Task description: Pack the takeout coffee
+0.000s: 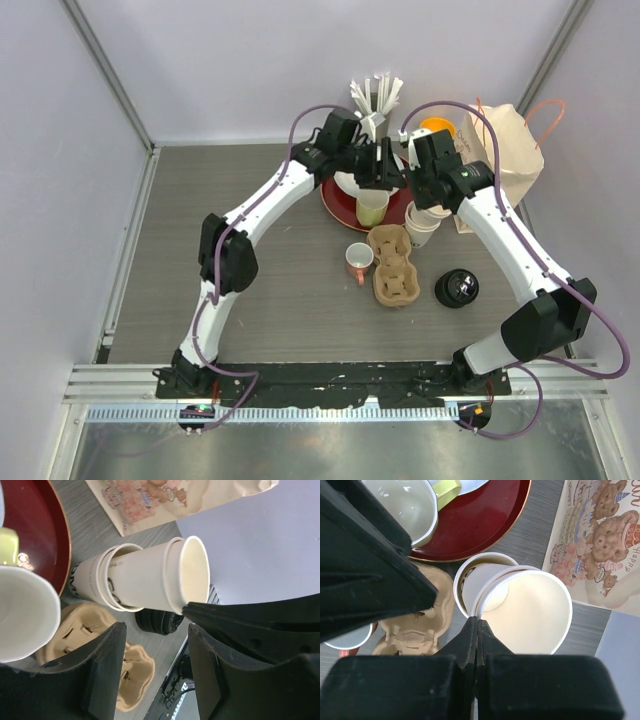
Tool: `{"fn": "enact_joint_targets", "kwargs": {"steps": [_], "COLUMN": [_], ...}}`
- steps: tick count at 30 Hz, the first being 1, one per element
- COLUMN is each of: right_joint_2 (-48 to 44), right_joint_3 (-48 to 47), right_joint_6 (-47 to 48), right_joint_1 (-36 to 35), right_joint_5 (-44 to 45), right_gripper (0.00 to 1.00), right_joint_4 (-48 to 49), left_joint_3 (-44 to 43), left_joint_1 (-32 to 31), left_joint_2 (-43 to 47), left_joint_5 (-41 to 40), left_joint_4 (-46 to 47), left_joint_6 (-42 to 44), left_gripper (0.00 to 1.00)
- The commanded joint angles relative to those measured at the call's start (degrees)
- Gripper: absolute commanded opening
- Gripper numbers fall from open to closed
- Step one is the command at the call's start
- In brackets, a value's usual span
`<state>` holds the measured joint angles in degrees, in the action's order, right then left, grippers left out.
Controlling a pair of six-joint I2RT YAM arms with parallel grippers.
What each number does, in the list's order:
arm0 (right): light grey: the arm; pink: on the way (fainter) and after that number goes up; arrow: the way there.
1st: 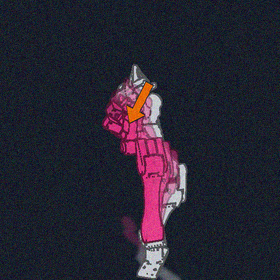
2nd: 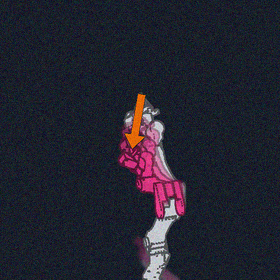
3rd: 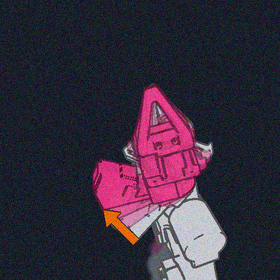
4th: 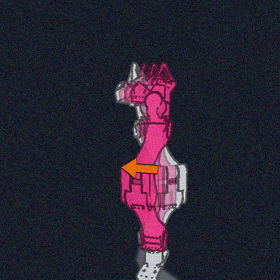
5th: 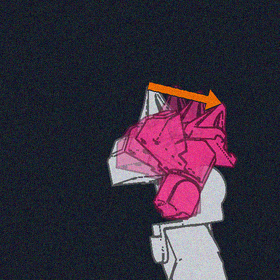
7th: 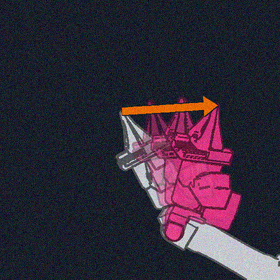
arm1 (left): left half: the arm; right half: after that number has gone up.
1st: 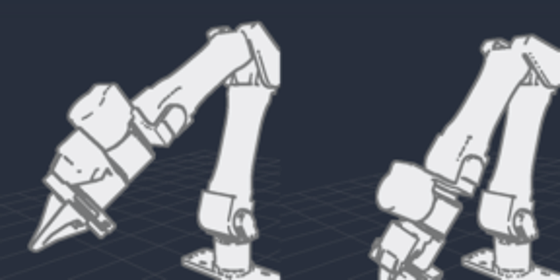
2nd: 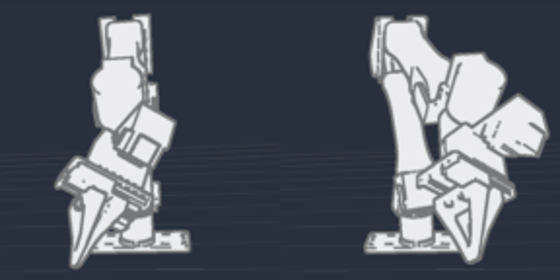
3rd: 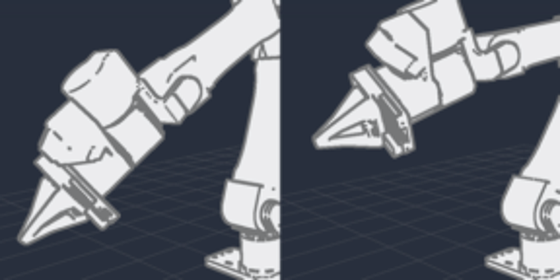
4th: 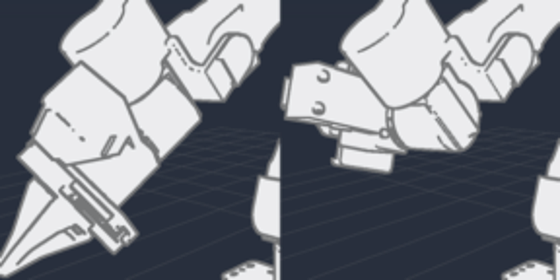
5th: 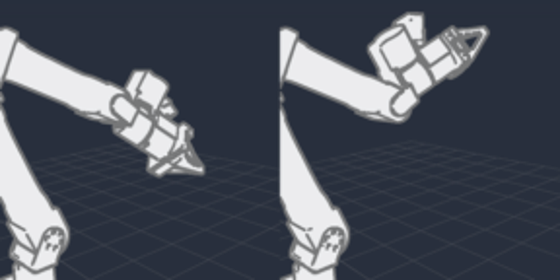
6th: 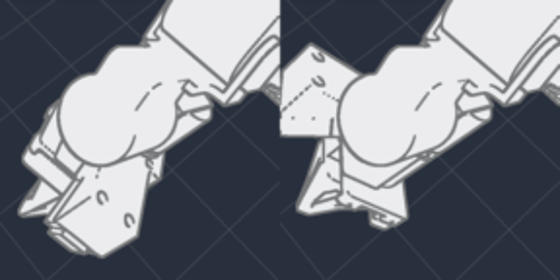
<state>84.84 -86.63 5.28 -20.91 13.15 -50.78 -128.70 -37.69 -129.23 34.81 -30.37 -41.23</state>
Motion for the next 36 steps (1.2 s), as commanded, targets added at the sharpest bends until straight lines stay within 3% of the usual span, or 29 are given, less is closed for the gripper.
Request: {"fn": "enact_joint_targets", "kwargs": {"steps": [1,7,27,36], "right_joint_2": [-2.2,-2.3,-2.2,-2.8], "right_joint_3": [-0.3,-0.7,0.1,0.4], "right_joint_6": [1.1,1.4,1.8,1.9], "right_joint_1": [0.3,0.2,0.2,0.3], "right_joint_5": [-1.5,-2.3,-2.9,-2.7], "right_gripper": [0.01,0.01,0.01,0.01], "right_joint_4": [2.9,3.1,3.4,3.4], "left_joint_3": [-3.0,-4.1,-8.9,-7.1], "left_joint_1": [-1.4,-2.0,-2.7,-2.8], "left_joint_2": [-1.6,-5.3,-5.6,-3.8], "left_joint_5": [0.9,1.9,2.7,3.0], "left_joint_4": [2.6,2.2,3.4,2.4], "left_joint_6": [-2.0,-7.4,-7.9,-6.6], "left_gripper": [0.56,0.46,0.47,0.47]}}
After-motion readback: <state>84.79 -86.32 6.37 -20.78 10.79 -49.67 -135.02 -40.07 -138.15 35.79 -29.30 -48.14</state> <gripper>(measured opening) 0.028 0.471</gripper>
